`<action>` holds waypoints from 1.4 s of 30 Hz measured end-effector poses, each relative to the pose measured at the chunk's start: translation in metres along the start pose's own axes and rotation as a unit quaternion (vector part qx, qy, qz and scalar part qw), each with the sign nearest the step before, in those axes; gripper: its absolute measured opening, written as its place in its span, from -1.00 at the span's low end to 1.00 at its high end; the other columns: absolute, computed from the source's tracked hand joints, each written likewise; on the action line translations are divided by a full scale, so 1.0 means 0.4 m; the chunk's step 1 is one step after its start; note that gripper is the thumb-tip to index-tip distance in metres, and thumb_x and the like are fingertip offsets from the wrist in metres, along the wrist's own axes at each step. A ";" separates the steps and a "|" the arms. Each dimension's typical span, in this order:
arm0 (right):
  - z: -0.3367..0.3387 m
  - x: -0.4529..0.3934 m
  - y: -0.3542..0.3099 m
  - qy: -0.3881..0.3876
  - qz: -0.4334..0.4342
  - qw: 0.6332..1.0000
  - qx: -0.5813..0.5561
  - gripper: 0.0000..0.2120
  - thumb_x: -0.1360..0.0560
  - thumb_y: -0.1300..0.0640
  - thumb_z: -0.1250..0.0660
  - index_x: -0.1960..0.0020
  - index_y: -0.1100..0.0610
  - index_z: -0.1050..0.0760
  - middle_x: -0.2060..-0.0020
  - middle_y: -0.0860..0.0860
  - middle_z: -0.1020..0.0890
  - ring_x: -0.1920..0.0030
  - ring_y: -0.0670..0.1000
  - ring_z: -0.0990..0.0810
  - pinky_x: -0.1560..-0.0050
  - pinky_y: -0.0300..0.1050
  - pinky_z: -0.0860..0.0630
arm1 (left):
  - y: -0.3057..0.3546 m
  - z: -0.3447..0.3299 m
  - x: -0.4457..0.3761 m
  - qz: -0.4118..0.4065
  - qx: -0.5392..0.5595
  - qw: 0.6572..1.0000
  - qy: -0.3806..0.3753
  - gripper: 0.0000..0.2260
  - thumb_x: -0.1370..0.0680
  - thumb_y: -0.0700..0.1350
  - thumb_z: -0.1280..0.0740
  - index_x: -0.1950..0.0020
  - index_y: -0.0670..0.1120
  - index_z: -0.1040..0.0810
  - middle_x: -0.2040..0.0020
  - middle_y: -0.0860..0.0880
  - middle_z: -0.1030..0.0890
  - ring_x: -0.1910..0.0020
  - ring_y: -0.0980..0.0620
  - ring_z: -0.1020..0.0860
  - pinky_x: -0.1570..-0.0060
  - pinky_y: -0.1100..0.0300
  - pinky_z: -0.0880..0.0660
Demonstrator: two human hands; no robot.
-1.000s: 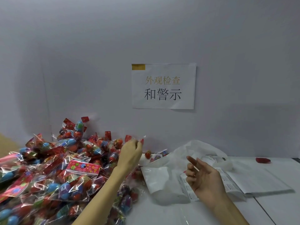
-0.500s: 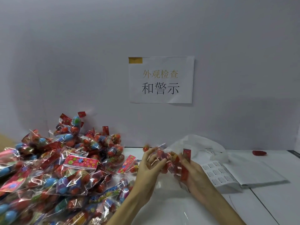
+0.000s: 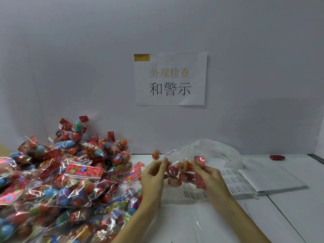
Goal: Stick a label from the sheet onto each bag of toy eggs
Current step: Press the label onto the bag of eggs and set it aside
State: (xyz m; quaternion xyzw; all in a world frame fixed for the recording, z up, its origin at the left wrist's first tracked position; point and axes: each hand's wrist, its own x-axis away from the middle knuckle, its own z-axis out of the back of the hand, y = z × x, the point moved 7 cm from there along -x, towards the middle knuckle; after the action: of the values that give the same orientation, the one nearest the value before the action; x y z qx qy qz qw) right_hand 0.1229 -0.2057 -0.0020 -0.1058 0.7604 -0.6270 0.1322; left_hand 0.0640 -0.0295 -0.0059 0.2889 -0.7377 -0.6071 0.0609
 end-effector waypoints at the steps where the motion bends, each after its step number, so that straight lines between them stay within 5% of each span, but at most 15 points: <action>1: 0.000 -0.001 0.003 -0.006 -0.002 1.000 0.004 -0.62 -0.48 -0.19 -0.46 -0.13 0.05 -0.75 -0.04 0.09 -0.77 -0.05 0.16 -0.77 -0.14 0.04 -0.64 | -0.001 0.005 -0.001 -0.005 -0.006 1.000 0.013 -0.79 -0.61 0.02 -0.41 0.10 -0.06 -0.74 0.13 -0.15 -0.73 0.10 -0.13 -0.72 0.08 0.05 -0.68; 7: 0.004 -0.009 0.009 -0.035 -0.012 0.999 0.018 -0.48 -0.34 -0.16 -0.57 -0.14 0.17 -0.68 0.00 0.16 -0.77 0.01 0.16 -0.78 0.10 -0.13 -0.69 | -0.026 0.028 -0.010 0.027 -0.004 0.998 0.050 -0.81 -0.65 -0.04 -0.38 0.05 -0.11 -0.70 0.09 -0.15 -0.72 0.08 -0.13 -0.72 0.13 0.04 -0.68; 10: 0.028 -0.012 0.006 0.022 -0.005 0.999 0.037 -0.57 -0.31 -0.25 -0.54 0.04 0.07 -0.75 0.11 0.11 -0.78 0.21 0.04 -0.73 0.21 -0.17 -0.63 | -0.029 -0.002 -0.009 0.079 0.020 0.997 -0.015 -0.79 -0.67 -0.03 -0.35 -0.16 -0.11 -0.69 -0.04 -0.15 -0.71 -0.05 -0.22 -0.68 -0.08 -0.14 -0.62; 13: 0.033 -0.013 -0.004 0.043 0.030 0.996 0.078 -0.46 -0.31 -0.34 -0.49 0.14 0.16 -0.73 0.25 0.21 -0.72 0.29 0.09 -0.63 0.19 -0.01 -0.57 | -0.017 -0.037 0.009 0.079 -0.006 0.990 -0.115 -0.68 -0.63 0.12 -0.40 -0.07 -0.14 -0.70 0.06 -0.17 -0.70 0.08 -0.15 -0.65 0.05 0.00 -0.58; 15: 0.026 -0.009 -0.013 0.048 0.049 0.992 0.103 -0.45 -0.40 -0.34 -0.42 0.19 0.19 -0.72 0.30 0.30 -0.66 0.32 0.10 -0.58 0.21 -0.01 -0.51 | -0.014 -0.041 0.018 0.064 -0.032 0.990 -0.123 -0.67 -0.60 0.13 -0.45 0.02 -0.16 -0.70 0.09 -0.21 -0.69 0.07 -0.23 -0.65 -0.03 -0.14 -0.60; 18: 0.019 -0.004 -0.019 0.043 0.044 0.993 0.104 -0.49 -0.53 -0.31 -0.25 0.10 0.08 -0.78 0.27 0.15 -0.74 0.25 0.08 -0.71 0.18 -0.04 -0.64 | -0.006 -0.036 0.021 0.059 -0.020 0.994 -0.090 -0.73 -0.57 0.07 -0.48 0.01 -0.14 -0.74 0.05 -0.24 -0.72 -0.02 -0.37 -0.66 -0.12 -0.33 -0.58; 23: -0.034 0.013 -0.006 -0.112 -0.002 0.992 0.058 -0.58 -0.59 -0.14 -0.41 -0.28 0.14 -0.63 -0.04 0.16 -0.76 -0.07 0.17 -0.76 0.01 -0.05 -0.70 | 0.011 -0.001 0.005 0.054 0.041 0.998 -0.011 -0.65 -0.53 0.04 -0.46 0.03 -0.28 -0.68 0.11 -0.25 -0.72 0.11 -0.27 -0.72 0.09 -0.03 -0.69; 30: -0.025 0.013 -0.020 -0.121 0.012 0.990 0.073 -0.60 -0.49 -0.23 -0.48 -0.13 0.06 -0.70 0.05 0.20 -0.75 0.20 0.04 -0.63 0.18 -0.15 -0.57 | -0.008 -0.009 -0.001 0.158 0.112 0.979 -0.062 -0.68 -0.57 0.08 -0.47 -0.12 -0.16 -0.74 -0.11 -0.26 -0.72 -0.07 -0.26 -0.72 0.01 -0.03 -0.70; 33: -0.010 0.011 -0.033 -0.095 0.030 0.993 0.062 -0.56 -0.53 -0.32 -0.39 -0.11 0.03 -0.72 0.12 0.19 -0.75 0.26 0.00 -0.60 0.27 -0.21 -0.52 | -0.009 -0.002 -0.006 0.142 0.102 0.983 -0.057 -0.71 -0.53 0.04 -0.50 -0.11 -0.14 -0.75 -0.09 -0.25 -0.73 -0.01 -0.23 -0.73 -0.11 -0.05 -0.68; 38: -0.022 0.014 -0.036 -0.099 0.050 0.993 0.035 -0.69 -0.56 -0.15 -0.35 -0.23 -0.11 -0.69 0.02 0.13 -0.75 0.11 0.02 -0.68 0.19 -0.20 -0.57 | -0.009 0.001 -0.011 0.138 0.151 0.978 -0.044 -0.68 -0.56 0.01 -0.47 -0.23 -0.14 -0.71 -0.17 -0.22 -0.72 -0.08 -0.20 -0.72 -0.08 0.06 -0.67; 42: 0.002 0.021 -0.068 0.016 0.174 0.976 0.132 -0.67 -0.51 -0.06 -0.46 -0.27 -0.19 -0.67 -0.05 -0.06 -0.74 0.02 -0.06 -0.70 0.04 -0.21 -0.61 | -0.018 0.026 -0.019 0.130 0.113 0.985 0.020 -0.43 -0.46 0.07 -0.55 -0.36 -0.16 -0.49 -0.16 -0.26 -0.69 -0.09 -0.19 -0.73 -0.09 0.04 -0.68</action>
State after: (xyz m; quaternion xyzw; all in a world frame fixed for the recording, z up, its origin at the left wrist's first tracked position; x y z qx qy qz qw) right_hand 0.1153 -0.2143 0.0241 0.0566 0.6801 -0.6907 0.2393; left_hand 0.0682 -0.0176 -0.0131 0.2079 -0.8315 -0.5008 0.1206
